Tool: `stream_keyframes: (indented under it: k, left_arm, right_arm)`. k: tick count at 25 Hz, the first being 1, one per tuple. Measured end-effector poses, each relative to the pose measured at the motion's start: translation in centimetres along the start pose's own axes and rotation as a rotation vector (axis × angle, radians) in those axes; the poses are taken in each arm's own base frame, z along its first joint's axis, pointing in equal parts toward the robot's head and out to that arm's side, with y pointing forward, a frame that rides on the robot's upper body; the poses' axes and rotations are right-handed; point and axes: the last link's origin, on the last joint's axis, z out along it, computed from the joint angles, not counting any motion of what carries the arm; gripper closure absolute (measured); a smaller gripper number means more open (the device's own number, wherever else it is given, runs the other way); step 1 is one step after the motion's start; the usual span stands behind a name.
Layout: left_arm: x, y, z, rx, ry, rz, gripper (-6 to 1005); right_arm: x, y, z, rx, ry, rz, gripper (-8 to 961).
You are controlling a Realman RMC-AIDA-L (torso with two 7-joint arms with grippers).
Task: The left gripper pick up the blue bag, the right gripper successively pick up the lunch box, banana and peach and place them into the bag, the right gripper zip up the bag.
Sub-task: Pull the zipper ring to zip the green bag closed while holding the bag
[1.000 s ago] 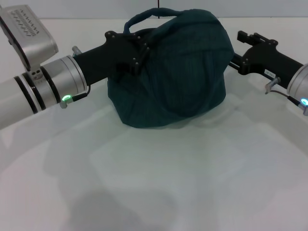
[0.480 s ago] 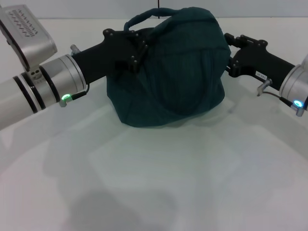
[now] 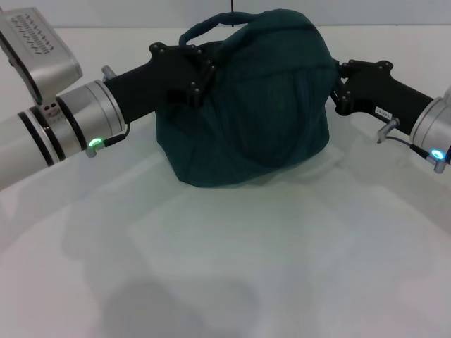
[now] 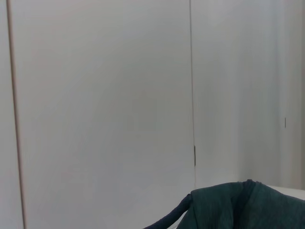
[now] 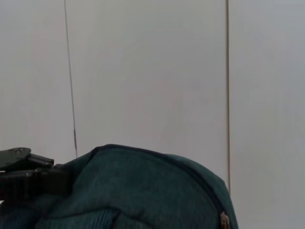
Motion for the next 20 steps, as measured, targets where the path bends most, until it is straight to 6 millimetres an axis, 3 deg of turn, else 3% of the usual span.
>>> stream_keyframes:
  k: [14,20]
  left_arm:
    - [-0.2,0.0,-0.2,0.004,-0.003,0.008,941]
    - [-0.3,0.0,-0.3,0.006,-0.004,0.003,939]
  right_arm:
    - [0.6,-0.7,-1.0,0.044,0.003,0.021,939]
    - [1.2,-1.6,-2.0,0.092,0.012,0.041,927]
